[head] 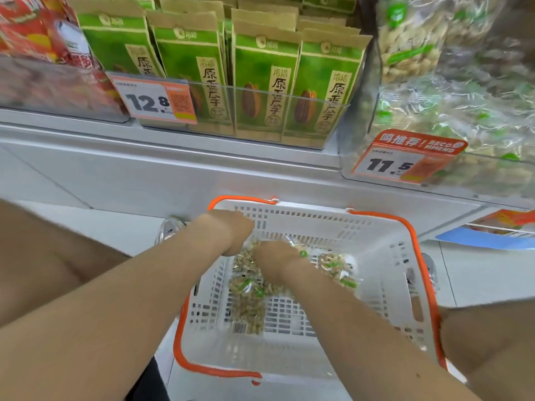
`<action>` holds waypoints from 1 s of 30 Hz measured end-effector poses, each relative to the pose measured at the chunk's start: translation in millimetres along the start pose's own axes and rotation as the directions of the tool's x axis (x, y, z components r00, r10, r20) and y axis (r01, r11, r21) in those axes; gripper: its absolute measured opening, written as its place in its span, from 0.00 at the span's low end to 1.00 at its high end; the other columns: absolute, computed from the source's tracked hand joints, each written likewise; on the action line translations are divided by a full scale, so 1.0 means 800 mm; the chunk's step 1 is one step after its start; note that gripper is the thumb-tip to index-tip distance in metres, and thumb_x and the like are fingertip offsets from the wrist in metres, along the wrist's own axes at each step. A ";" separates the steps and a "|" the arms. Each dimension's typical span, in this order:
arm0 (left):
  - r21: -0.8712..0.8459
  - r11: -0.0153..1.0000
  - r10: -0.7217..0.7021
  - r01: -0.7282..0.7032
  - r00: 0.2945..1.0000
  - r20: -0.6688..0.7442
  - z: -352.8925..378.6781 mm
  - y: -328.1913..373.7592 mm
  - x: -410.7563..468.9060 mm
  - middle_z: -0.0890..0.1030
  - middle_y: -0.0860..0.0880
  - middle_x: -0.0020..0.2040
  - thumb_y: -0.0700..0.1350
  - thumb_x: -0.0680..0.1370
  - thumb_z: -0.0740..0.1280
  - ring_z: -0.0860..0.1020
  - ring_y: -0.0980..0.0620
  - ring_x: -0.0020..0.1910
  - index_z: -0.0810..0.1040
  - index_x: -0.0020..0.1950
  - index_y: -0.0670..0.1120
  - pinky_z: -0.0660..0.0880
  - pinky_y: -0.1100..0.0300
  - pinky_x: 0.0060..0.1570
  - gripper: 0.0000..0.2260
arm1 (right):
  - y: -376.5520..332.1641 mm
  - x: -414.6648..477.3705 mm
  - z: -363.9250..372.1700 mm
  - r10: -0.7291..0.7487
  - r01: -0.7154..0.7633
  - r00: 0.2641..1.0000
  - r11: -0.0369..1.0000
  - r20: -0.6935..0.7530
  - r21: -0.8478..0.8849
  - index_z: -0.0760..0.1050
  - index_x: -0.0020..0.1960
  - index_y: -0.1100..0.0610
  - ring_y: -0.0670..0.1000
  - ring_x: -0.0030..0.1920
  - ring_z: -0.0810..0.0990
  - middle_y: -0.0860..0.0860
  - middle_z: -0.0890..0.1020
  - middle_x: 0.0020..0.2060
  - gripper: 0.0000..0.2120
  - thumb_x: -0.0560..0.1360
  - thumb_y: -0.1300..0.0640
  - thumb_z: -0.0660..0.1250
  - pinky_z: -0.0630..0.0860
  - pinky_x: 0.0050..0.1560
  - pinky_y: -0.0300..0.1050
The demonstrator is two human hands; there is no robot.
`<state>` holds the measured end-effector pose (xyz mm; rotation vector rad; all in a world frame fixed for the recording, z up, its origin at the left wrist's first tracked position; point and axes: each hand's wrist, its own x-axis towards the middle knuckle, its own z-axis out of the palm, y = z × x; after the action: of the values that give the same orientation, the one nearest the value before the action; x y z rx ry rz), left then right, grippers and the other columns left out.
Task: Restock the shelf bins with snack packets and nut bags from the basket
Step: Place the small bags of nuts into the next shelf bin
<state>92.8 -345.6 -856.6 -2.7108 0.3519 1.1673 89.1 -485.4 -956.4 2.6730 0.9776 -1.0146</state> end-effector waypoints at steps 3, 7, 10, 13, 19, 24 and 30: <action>0.011 1.000 0.002 -0.002 1.000 0.007 0.006 -0.002 0.007 0.76 0.46 0.69 0.38 0.84 0.60 0.75 0.48 0.51 0.72 0.75 0.47 0.72 0.55 0.46 0.19 | -0.007 0.024 0.031 -0.043 0.041 0.998 0.998 -0.040 -0.042 0.70 0.73 0.54 0.65 0.63 0.76 0.60 0.70 0.68 0.24 0.78 0.65 0.65 0.76 0.61 0.61; -0.020 1.000 -0.002 0.002 1.000 0.014 0.010 -0.007 0.014 0.77 0.46 0.68 0.38 0.84 0.61 0.75 0.49 0.48 0.74 0.74 0.48 0.72 0.56 0.42 0.19 | -0.004 0.032 0.054 -0.048 0.059 0.992 0.994 0.117 -0.091 0.64 0.79 0.42 0.75 0.75 0.61 0.60 0.44 0.82 0.32 0.80 0.64 0.64 0.72 0.69 0.68; -0.036 0.999 0.002 -0.002 1.000 0.014 0.013 -0.009 0.018 0.78 0.46 0.67 0.37 0.83 0.61 0.76 0.48 0.48 0.76 0.72 0.48 0.72 0.57 0.38 0.19 | -0.001 0.033 0.057 -0.007 0.020 0.980 0.998 0.199 -0.064 0.60 0.82 0.38 0.73 0.81 0.45 0.57 0.32 0.82 0.38 0.80 0.68 0.62 0.69 0.73 0.68; -0.048 0.999 -0.002 0.003 1.000 0.025 0.012 -0.010 0.018 0.77 0.45 0.67 0.37 0.83 0.61 0.76 0.48 0.48 0.76 0.72 0.47 0.73 0.55 0.43 0.18 | 0.005 0.040 0.060 0.022 -0.022 0.989 1.000 0.149 -0.007 0.67 0.77 0.46 0.70 0.78 0.59 0.60 0.51 0.81 0.27 0.80 0.61 0.64 0.77 0.64 0.65; -0.073 0.997 0.003 -0.001 1.000 0.024 0.002 -0.009 0.004 0.77 0.45 0.66 0.34 0.82 0.61 0.75 0.47 0.48 0.74 0.73 0.46 0.72 0.56 0.45 0.20 | 0.028 0.041 0.034 0.240 -0.162 0.951 0.924 -0.196 0.346 0.72 0.53 0.55 0.57 0.44 0.81 0.55 0.80 0.45 0.08 0.78 0.66 0.63 0.81 0.42 0.51; -0.084 0.995 -0.059 0.056 0.998 -0.031 -0.018 -0.013 -0.015 0.72 0.47 0.54 0.31 0.82 0.61 0.71 0.50 0.39 0.73 0.67 0.43 0.70 0.57 0.40 0.15 | 0.034 0.017 -0.006 0.293 -0.030 0.938 0.603 -0.187 0.797 0.72 0.49 0.51 0.52 0.41 0.81 0.53 0.83 0.40 0.15 0.73 0.68 0.73 0.79 0.40 0.48; -0.303 0.952 -0.090 0.039 0.983 -0.157 -0.029 -0.022 -0.025 0.79 0.43 0.63 0.36 0.83 0.61 0.79 0.41 0.59 0.73 0.69 0.42 0.75 0.51 0.55 0.14 | 0.021 -0.045 -0.051 0.351 0.223 0.903 0.103 -0.246 0.969 0.77 0.58 0.57 0.50 0.36 0.81 0.52 0.79 0.45 0.16 0.76 0.75 0.68 0.77 0.32 0.39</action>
<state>100.2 -331.4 -825.3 -3.0676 0.1122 1.0492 101.4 -504.3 -903.7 4.1872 -0.1178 -1.4508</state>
